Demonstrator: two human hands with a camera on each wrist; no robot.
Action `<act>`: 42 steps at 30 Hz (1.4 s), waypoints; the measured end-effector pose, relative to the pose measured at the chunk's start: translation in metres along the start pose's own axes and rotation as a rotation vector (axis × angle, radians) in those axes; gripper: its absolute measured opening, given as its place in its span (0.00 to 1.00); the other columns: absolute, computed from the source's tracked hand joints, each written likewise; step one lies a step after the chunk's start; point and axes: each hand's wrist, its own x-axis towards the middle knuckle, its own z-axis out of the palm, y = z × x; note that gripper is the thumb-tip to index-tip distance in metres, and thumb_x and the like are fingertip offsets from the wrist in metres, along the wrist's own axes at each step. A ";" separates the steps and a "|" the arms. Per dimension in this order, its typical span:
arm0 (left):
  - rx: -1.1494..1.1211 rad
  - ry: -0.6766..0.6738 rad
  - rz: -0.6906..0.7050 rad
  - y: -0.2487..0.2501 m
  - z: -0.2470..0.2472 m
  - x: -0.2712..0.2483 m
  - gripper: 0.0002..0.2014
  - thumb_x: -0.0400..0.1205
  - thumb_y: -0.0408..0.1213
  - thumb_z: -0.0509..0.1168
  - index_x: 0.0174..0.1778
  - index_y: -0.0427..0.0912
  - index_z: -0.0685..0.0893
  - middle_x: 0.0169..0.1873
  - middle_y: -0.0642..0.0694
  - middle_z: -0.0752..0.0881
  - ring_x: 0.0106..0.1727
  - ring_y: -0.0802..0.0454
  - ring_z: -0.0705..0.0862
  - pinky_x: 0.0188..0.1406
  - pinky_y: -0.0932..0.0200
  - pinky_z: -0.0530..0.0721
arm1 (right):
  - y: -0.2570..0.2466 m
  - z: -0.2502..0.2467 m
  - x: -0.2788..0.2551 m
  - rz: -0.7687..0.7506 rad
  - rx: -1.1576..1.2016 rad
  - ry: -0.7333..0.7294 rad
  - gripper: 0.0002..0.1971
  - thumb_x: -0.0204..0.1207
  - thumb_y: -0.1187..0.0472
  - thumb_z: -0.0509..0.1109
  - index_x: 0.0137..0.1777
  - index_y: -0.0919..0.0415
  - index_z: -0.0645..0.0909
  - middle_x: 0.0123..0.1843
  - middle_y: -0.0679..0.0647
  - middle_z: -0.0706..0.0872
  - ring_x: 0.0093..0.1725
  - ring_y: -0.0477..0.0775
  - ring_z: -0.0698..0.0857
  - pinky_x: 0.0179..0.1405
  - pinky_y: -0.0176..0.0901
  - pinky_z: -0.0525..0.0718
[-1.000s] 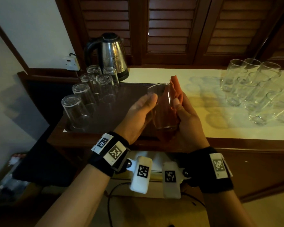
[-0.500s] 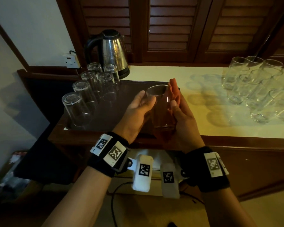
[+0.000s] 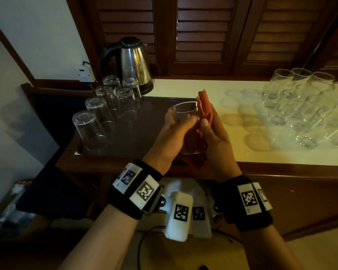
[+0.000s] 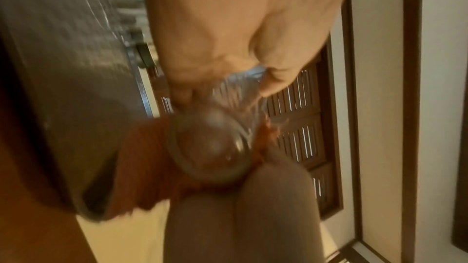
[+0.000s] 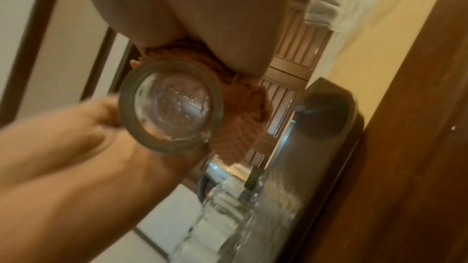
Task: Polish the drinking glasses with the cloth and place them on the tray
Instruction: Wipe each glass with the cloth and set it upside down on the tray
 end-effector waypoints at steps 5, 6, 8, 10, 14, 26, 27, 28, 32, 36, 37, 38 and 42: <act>-0.094 -0.032 -0.028 -0.005 0.004 -0.006 0.35 0.78 0.57 0.69 0.79 0.43 0.72 0.65 0.38 0.86 0.65 0.43 0.87 0.65 0.44 0.85 | -0.003 -0.004 -0.003 0.157 0.210 0.049 0.22 0.90 0.58 0.52 0.82 0.50 0.71 0.71 0.59 0.86 0.71 0.64 0.85 0.73 0.73 0.77; -0.110 -0.038 -0.037 -0.008 0.003 -0.007 0.34 0.78 0.57 0.67 0.78 0.43 0.73 0.65 0.38 0.87 0.66 0.42 0.86 0.67 0.43 0.84 | -0.005 -0.007 -0.003 0.174 0.219 0.052 0.22 0.90 0.58 0.52 0.81 0.51 0.72 0.70 0.60 0.87 0.70 0.64 0.85 0.72 0.72 0.78; -0.072 0.019 -0.042 -0.014 0.002 -0.006 0.33 0.80 0.54 0.68 0.81 0.46 0.71 0.66 0.42 0.86 0.68 0.45 0.85 0.69 0.45 0.82 | -0.008 -0.014 -0.002 0.166 0.183 0.029 0.22 0.90 0.60 0.52 0.82 0.51 0.71 0.70 0.58 0.87 0.70 0.62 0.86 0.70 0.68 0.80; -0.005 0.083 -0.026 -0.016 0.001 -0.004 0.37 0.81 0.50 0.69 0.85 0.48 0.62 0.70 0.44 0.83 0.71 0.46 0.82 0.73 0.45 0.79 | -0.007 -0.014 -0.002 0.102 0.070 -0.009 0.24 0.91 0.64 0.50 0.85 0.50 0.67 0.76 0.56 0.82 0.75 0.59 0.82 0.75 0.66 0.77; 0.059 0.086 0.001 -0.008 0.005 -0.002 0.38 0.83 0.51 0.68 0.86 0.50 0.57 0.64 0.51 0.83 0.67 0.52 0.82 0.66 0.52 0.81 | 0.005 -0.006 -0.001 0.059 0.017 -0.053 0.26 0.90 0.61 0.54 0.87 0.46 0.63 0.82 0.55 0.75 0.81 0.59 0.75 0.80 0.71 0.70; -0.017 0.045 -0.003 -0.002 -0.009 -0.006 0.31 0.84 0.40 0.68 0.82 0.43 0.65 0.61 0.48 0.88 0.62 0.49 0.86 0.62 0.48 0.86 | 0.003 -0.004 0.004 0.074 0.052 -0.120 0.27 0.88 0.61 0.55 0.87 0.45 0.63 0.82 0.56 0.74 0.81 0.61 0.74 0.80 0.72 0.69; 0.023 0.051 0.007 -0.002 -0.006 -0.006 0.35 0.81 0.43 0.71 0.83 0.43 0.63 0.57 0.51 0.89 0.63 0.50 0.86 0.64 0.48 0.84 | 0.003 -0.003 0.005 0.070 0.061 -0.122 0.28 0.87 0.59 0.56 0.87 0.45 0.63 0.83 0.56 0.74 0.81 0.61 0.74 0.80 0.72 0.69; 0.033 0.053 0.015 -0.002 -0.003 -0.006 0.40 0.78 0.48 0.73 0.83 0.43 0.62 0.55 0.52 0.90 0.65 0.49 0.85 0.67 0.45 0.82 | 0.003 -0.003 0.005 0.086 0.099 -0.113 0.27 0.87 0.58 0.57 0.86 0.46 0.64 0.82 0.57 0.75 0.81 0.61 0.74 0.80 0.73 0.69; -0.090 -0.146 0.023 -0.003 -0.005 -0.007 0.39 0.77 0.57 0.66 0.80 0.37 0.68 0.63 0.33 0.83 0.63 0.40 0.85 0.62 0.43 0.86 | -0.001 -0.011 0.006 0.233 0.285 -0.067 0.24 0.85 0.54 0.59 0.82 0.53 0.72 0.76 0.65 0.80 0.76 0.70 0.78 0.76 0.79 0.70; -0.136 -0.049 0.040 -0.006 -0.005 -0.008 0.28 0.84 0.45 0.65 0.79 0.37 0.69 0.65 0.35 0.84 0.63 0.42 0.85 0.66 0.43 0.85 | -0.001 -0.010 0.008 0.135 0.165 -0.035 0.26 0.87 0.58 0.57 0.85 0.50 0.68 0.79 0.62 0.78 0.78 0.67 0.77 0.77 0.76 0.71; -0.107 -0.017 0.042 -0.006 -0.005 -0.009 0.23 0.87 0.39 0.62 0.78 0.39 0.69 0.62 0.39 0.86 0.62 0.45 0.85 0.63 0.47 0.86 | 0.000 -0.008 0.008 0.089 0.071 -0.055 0.27 0.86 0.59 0.57 0.86 0.48 0.65 0.81 0.59 0.76 0.79 0.64 0.76 0.78 0.74 0.71; -0.084 -0.003 0.038 -0.007 -0.003 -0.008 0.22 0.88 0.38 0.61 0.78 0.41 0.69 0.61 0.42 0.86 0.62 0.47 0.86 0.62 0.48 0.87 | 0.002 -0.006 0.008 0.055 -0.012 -0.083 0.29 0.86 0.59 0.58 0.87 0.47 0.62 0.82 0.58 0.74 0.80 0.63 0.75 0.78 0.73 0.71; -0.051 0.010 0.032 -0.009 0.000 -0.008 0.38 0.76 0.59 0.68 0.78 0.42 0.70 0.66 0.38 0.85 0.67 0.42 0.85 0.69 0.38 0.83 | 0.005 -0.008 0.008 0.075 -0.049 -0.099 0.27 0.88 0.58 0.57 0.87 0.47 0.64 0.79 0.58 0.78 0.77 0.61 0.78 0.77 0.68 0.76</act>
